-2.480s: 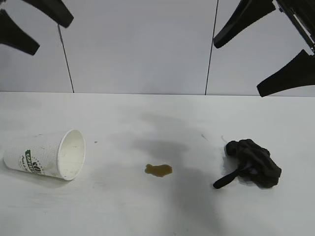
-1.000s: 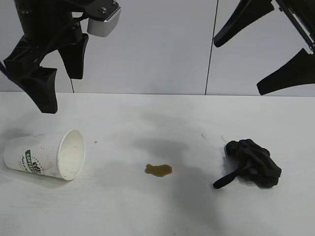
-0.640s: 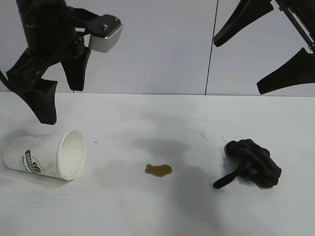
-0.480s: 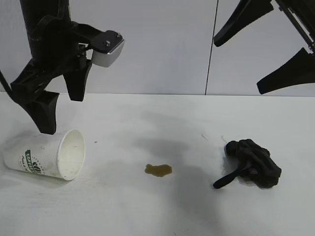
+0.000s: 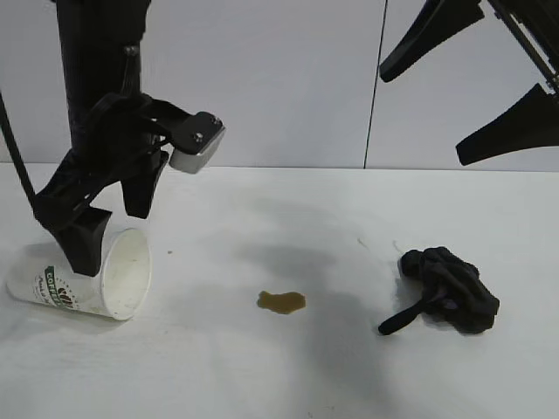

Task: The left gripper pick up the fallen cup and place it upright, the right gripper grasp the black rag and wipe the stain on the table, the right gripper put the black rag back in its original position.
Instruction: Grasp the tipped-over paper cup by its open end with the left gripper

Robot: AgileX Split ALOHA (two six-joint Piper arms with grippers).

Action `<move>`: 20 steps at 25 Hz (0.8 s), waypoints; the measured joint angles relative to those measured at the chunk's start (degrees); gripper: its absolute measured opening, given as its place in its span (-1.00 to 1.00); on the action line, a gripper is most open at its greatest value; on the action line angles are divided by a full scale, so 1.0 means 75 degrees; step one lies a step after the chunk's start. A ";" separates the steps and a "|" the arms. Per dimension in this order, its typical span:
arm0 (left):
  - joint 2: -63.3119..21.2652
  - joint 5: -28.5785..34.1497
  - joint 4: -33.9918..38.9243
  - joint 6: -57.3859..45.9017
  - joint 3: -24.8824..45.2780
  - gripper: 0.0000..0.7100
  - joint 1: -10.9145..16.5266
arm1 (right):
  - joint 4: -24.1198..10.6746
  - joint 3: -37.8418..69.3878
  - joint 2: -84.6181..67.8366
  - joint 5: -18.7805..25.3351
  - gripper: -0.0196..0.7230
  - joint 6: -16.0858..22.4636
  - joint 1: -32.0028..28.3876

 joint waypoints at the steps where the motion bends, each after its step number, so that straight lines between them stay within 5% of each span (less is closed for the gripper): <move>1: 0.0054 -0.0060 0.0008 0.0000 0.0030 0.96 0.0000 | -0.0008 0.0000 0.0000 0.0000 0.75 0.0000 0.0000; 15: 0.0511 -0.0562 0.0134 -0.0058 0.0142 0.94 0.0000 | -0.0015 0.0000 0.0000 -0.0005 0.75 0.0000 0.0000; 20: 0.0501 -0.0555 0.0157 -0.0067 0.0142 0.57 0.0000 | -0.0015 0.0000 0.0000 -0.0008 0.75 0.0000 0.0000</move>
